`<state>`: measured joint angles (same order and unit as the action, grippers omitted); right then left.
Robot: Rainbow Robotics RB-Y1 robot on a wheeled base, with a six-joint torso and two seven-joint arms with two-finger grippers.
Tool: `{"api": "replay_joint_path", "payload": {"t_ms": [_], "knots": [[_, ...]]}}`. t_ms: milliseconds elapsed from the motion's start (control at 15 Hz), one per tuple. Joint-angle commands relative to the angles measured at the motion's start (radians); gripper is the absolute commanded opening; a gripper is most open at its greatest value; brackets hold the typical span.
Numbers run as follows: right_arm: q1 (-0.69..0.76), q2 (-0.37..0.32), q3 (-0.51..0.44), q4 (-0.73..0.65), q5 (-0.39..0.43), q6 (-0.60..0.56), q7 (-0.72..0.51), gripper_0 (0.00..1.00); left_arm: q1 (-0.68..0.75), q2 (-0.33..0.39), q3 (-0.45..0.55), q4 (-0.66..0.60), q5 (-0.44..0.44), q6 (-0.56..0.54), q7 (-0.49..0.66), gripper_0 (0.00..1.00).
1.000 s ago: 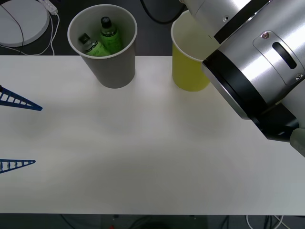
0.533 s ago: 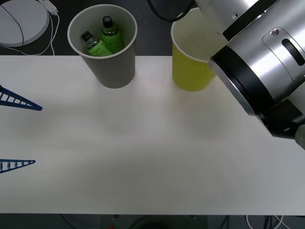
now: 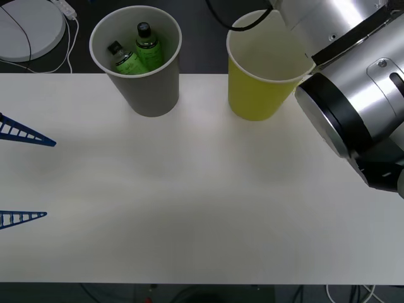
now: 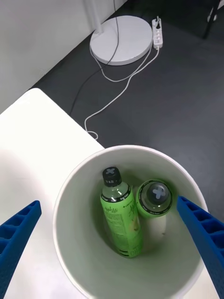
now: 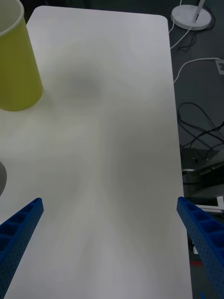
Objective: Put the can into the green bin and the plastic bottle into the gray bin
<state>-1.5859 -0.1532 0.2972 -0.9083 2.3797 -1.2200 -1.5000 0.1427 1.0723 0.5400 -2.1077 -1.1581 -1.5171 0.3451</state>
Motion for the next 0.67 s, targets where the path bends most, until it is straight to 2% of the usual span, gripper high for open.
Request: {"api": "replay_joint_path", "payload": {"t_ms": [67,667], "knots": [[0.044,-0.019,-0.023,-0.087,-0.002,-0.052,0.026,1.00,0.000,0.000,0.000,0.000,0.000,0.000,0.000,1.00],[0.227,-0.088,-0.064,-0.415,-0.016,-0.164,0.067,1.00,0.000,0.000,0.000,0.000,0.000,0.000,0.000,1.00]]}}
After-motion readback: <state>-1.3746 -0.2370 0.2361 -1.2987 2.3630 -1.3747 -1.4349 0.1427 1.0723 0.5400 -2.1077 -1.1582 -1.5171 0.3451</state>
